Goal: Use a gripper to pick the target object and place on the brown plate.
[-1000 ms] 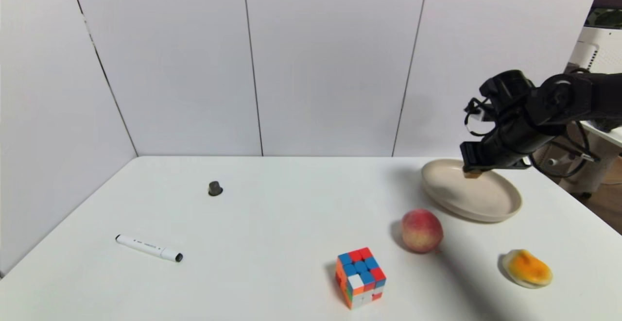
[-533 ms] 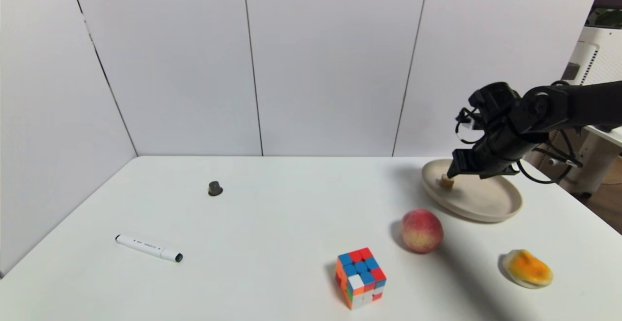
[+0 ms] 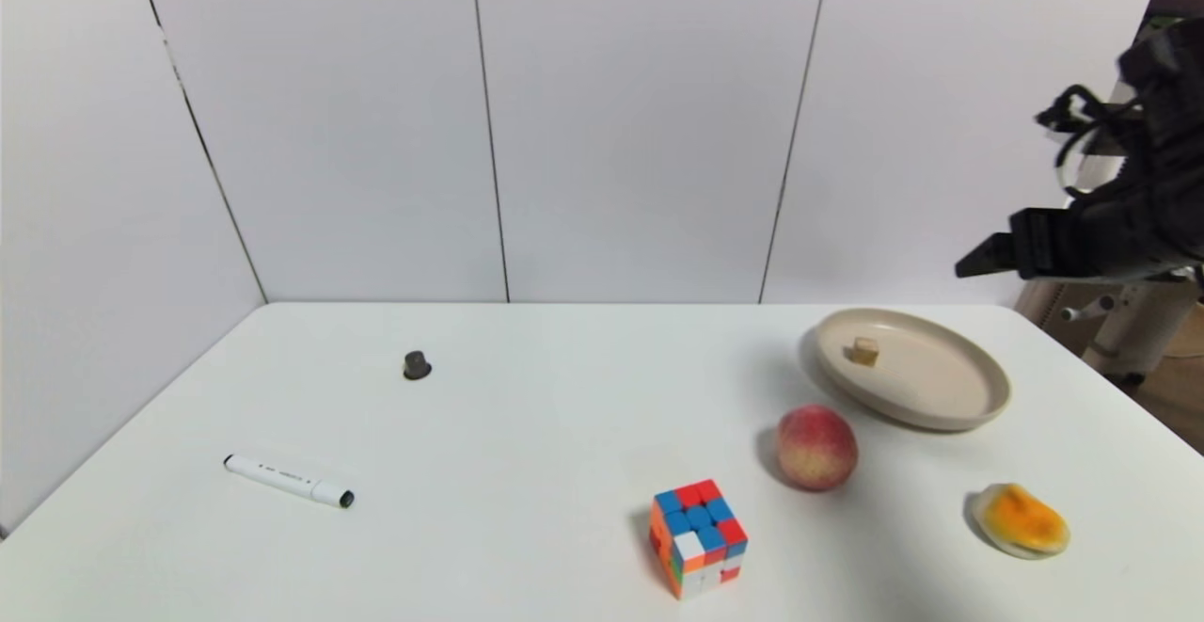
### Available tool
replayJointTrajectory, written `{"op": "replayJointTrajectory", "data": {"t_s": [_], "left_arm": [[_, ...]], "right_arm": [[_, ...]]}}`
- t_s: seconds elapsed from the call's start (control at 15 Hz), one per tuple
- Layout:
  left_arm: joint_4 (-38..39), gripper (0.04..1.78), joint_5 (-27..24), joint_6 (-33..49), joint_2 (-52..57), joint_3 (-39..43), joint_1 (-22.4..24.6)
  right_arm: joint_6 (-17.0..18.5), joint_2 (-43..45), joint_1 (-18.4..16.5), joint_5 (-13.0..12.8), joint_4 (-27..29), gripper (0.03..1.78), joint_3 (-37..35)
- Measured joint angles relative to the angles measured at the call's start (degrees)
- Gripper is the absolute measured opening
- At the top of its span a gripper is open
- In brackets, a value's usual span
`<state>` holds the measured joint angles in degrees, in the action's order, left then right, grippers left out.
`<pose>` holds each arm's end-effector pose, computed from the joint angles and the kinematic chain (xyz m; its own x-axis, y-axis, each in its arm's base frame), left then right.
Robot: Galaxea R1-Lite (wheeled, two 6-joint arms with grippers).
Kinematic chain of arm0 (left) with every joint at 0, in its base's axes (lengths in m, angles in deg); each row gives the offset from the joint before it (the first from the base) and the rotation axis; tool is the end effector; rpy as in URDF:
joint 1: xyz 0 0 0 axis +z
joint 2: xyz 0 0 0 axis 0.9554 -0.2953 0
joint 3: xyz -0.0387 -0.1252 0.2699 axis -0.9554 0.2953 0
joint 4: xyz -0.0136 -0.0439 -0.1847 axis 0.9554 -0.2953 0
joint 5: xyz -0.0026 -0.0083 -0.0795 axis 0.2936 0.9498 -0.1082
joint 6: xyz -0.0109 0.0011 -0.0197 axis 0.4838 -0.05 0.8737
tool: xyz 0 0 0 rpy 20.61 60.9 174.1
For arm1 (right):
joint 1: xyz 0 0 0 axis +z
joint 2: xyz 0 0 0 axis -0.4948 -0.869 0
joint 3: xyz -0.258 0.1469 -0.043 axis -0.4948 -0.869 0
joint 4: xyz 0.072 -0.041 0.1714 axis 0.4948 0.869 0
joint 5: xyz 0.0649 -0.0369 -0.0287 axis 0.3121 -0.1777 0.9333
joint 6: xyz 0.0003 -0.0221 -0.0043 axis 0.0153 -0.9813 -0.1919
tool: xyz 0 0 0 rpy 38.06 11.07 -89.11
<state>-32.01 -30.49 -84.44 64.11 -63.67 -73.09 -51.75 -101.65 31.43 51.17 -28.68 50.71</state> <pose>-0.0234 -0.0006 0.0759 0.9992 -0.0395 -0.0078 0.0398 0.9985 0.0381 0.2776 0.0060 0.2729 0.7261 -0.0913 -0.6815 0.1035 0.9944 -0.0229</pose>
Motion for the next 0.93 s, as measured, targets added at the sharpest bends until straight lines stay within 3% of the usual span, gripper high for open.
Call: {"op": "replayJointTrajectory", "data": {"t_s": [0.2,0.33,0.53,0.73,0.8,0.93], "left_arm": [[0.0,1.69,0.0,0.0,0.0,0.0,0.0],[0.0,1.69,0.0,0.0,0.0,0.0,0.0],[0.0,1.69,0.0,0.0,0.0,0.0,0.0],[0.0,1.69,0.0,0.0,0.0,0.0,0.0],[0.0,1.69,0.0,0.0,0.0,0.0,0.0],[0.0,1.69,0.0,0.0,0.0,0.0,0.0]], "right_arm": [[0.0,17.5,-0.8,0.0,-1.7,1.58,-15.3],[-0.1,30.2,-0.8,0.3,-6.3,1.61,-29.5],[-2.5,49.0,-0.4,0.7,-18.6,1.64,-53.0],[-6.4,65.6,-0.4,0.8,-34.4,1.66,-73.3],[-7.7,70.6,-0.6,1.0,-38.1,1.67,-77.7],[-9.5,80.7,-1.2,3.0,-39.0,1.68,-81.8]]}}
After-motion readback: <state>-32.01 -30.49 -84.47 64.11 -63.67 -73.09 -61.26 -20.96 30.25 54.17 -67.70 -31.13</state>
